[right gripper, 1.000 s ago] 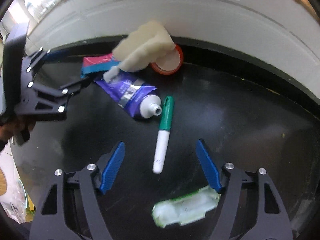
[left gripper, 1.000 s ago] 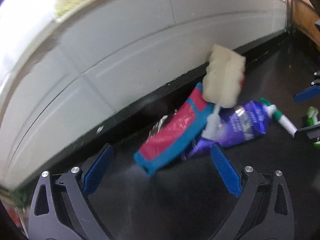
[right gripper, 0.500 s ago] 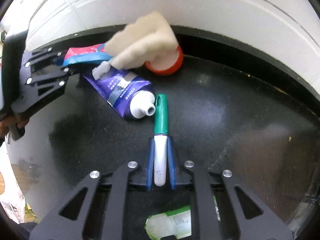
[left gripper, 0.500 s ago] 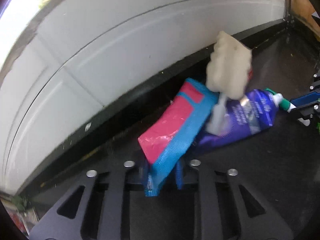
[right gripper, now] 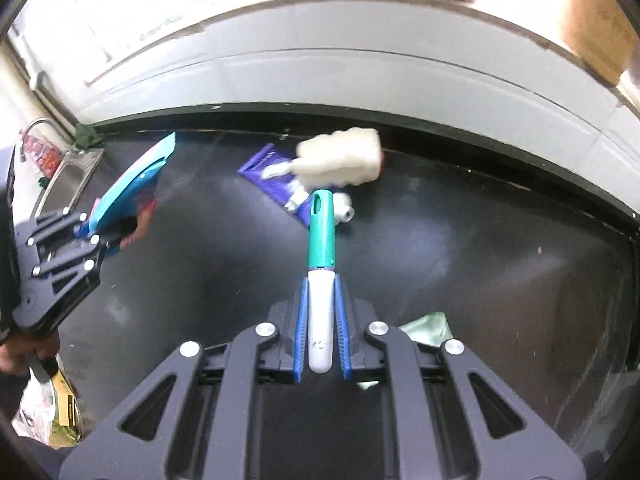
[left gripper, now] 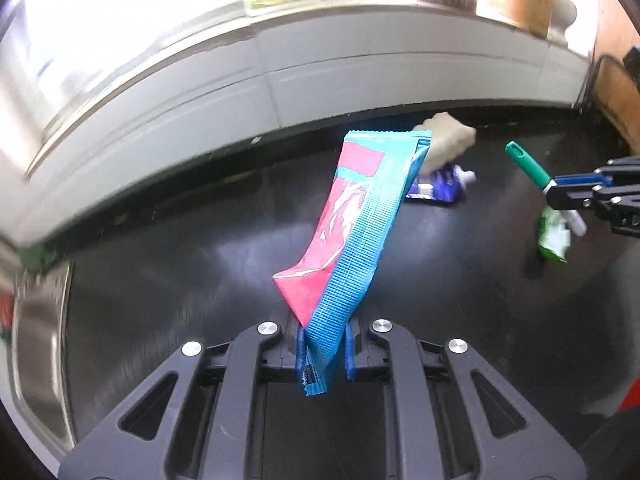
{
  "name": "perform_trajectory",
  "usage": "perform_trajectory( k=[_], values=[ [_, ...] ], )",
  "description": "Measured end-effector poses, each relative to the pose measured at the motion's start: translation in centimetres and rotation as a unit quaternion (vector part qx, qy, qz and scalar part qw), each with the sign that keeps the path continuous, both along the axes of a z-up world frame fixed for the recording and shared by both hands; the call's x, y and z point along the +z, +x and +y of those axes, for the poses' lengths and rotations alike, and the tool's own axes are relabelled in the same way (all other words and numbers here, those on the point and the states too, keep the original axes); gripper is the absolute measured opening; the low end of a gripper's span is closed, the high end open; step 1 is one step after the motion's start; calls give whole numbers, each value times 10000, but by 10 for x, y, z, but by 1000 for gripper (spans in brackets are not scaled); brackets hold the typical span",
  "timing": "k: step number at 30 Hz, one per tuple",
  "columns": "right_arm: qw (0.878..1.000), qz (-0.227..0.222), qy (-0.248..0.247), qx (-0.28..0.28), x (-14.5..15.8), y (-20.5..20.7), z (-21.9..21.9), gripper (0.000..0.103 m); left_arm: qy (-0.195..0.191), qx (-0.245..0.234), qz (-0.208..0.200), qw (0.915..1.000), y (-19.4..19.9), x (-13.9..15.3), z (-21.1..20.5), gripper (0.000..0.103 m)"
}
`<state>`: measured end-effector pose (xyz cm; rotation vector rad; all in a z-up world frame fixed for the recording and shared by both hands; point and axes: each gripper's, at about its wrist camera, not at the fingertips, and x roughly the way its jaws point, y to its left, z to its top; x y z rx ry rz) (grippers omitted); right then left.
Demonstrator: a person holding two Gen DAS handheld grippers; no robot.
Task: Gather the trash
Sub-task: 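Grasp the pink-and-blue packet with left tool while right tool grasps the green-capped marker, then carry packet and marker over the floor bin and open both tools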
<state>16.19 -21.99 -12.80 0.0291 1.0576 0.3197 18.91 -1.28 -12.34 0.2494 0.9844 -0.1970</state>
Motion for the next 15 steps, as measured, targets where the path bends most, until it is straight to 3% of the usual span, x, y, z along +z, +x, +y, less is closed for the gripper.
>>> perform_trajectory(
  k=[8,15],
  values=[
    [9999,-2,58,94,11,-64,14,14,-307,419,95,9986,-100,13,2,13],
    [9999,-60,5,154,14,-101,26,14,-341,382,25,9987,-137,14,14,13]
  ],
)
